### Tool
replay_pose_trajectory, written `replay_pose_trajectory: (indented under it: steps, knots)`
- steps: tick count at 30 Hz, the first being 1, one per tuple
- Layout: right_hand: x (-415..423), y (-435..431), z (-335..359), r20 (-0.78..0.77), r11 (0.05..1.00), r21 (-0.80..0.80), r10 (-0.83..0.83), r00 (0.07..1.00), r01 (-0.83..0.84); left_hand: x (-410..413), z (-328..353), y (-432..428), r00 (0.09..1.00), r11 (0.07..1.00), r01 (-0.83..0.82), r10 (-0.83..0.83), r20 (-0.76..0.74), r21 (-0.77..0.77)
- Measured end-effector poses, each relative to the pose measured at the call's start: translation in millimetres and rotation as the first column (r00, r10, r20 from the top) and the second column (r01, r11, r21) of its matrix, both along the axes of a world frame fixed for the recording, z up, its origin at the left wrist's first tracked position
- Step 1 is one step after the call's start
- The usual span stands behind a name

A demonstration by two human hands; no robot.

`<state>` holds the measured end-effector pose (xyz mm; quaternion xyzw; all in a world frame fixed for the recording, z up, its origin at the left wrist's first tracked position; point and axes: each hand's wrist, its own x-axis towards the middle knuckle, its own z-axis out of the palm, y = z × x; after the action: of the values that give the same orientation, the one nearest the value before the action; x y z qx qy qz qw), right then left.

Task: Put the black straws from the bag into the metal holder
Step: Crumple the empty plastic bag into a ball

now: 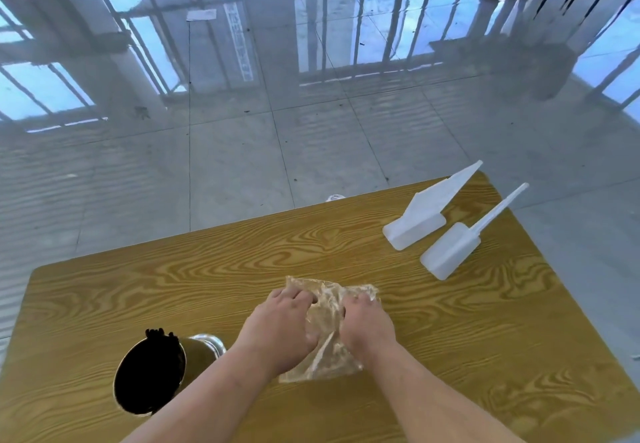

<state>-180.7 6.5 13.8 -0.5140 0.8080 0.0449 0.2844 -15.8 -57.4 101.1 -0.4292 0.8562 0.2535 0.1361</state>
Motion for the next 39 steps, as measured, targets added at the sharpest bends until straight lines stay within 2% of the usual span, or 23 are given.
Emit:
replay_pose_trajectory:
  steps: [4,7,10,14,17,19,20,22,24,27,28,29,31,33,35,36,39]
  knots:
    - [3.3,3.6,18.7,0.281,0.975,-0.016,-0.207,0.937,0.22,0.5,-0.6,11.0,1.0,0.999,-0.008,0.009,-0.029,0.043]
    - [11.6,8.5,38.2,0.507,0.921,-0.045,-0.312,0.804,0.386,8.3,1.0,19.2,1.0,1.0,0.008,-0.007,-0.025,0.016]
    - [23.4,14.6,62.5,0.649,0.862,-0.039,-0.363,0.668,0.506,19.8,5.6,24.7,1.0,1.0,-0.002,0.002,-0.031,-0.008]
    - [45.6,26.6,98.5,0.872,0.73,0.068,-0.375,0.315,0.68,36.5,17.1,32.9,0.994,1.0,0.011,-0.009,-0.104,0.017]
    - [69.1,39.8,124.8,0.945,0.656,0.171,-0.32,0.066,0.735,52.4,30.3,43.7,0.969,0.997,-0.019,0.035,-0.243,0.069]
    - [85.6,50.2,139.1,0.959,0.631,0.225,-0.28,-0.052,0.742,64.4,37.4,48.7,0.954,0.999,-0.024,0.03,-0.297,0.022]
    - [93.1,56.1,145.2,0.961,0.62,0.229,-0.267,-0.072,0.751,70.9,42.6,50.0,0.956,1.0,-0.017,0.01,-0.293,-0.019]
    - [108.0,68.4,156.7,0.966,0.595,0.19,-0.255,-0.04,0.781,84.1,55.4,51.6,0.958,0.996,0.006,-0.031,-0.284,-0.089]
    - [121.6,82.7,163.9,0.959,0.561,0.094,-0.272,0.076,0.823,97.2,65.2,55.7,0.948,0.993,0.037,-0.072,-0.311,-0.116]
    - [133.5,107.2,167.2,0.867,0.511,-0.077,-0.391,0.311,0.856,108.7,73.5,65.3,0.911,0.999,0.018,-0.034,-0.41,-0.043]
    - [134.4,116.1,167.6,0.85,0.498,-0.074,-0.421,0.316,0.864,108.4,75.7,69.7,0.889,1.0,0.022,-0.021,-0.457,-0.002]
    - [133.8,124.9,167.5,0.869,0.495,-0.022,-0.419,0.262,0.868,106.1,78.0,75.3,0.863,0.998,0.041,-0.009,-0.504,0.052]
    - [131.1,144.6,166.8,0.934,0.525,0.144,-0.352,0.06,0.839,95.8,83.7,90.2,0.812,0.975,0.094,0.043,-0.582,0.203]
    - [126.0,165.3,165.3,0.961,0.577,0.24,-0.253,-0.109,0.78,80.0,88.1,110.1,0.78,0.923,0.148,0.111,-0.616,0.355]
    - [119.1,184.1,164.7,0.968,0.582,0.25,-0.164,-0.19,0.774,62.9,85.4,130.1,0.776,0.89,0.191,0.122,-0.619,0.415]
    - [114.7,192.4,164.8,0.97,0.55,0.243,-0.146,-0.195,0.799,54.3,83.4,137.9,0.783,0.9,0.216,0.073,-0.618,0.379]
    - [96.9,212.6,161.7,0.972,0.41,0.232,-0.142,-0.189,0.882,31.8,73.6,155.8,0.787,0.948,0.302,-0.185,-0.589,0.105]
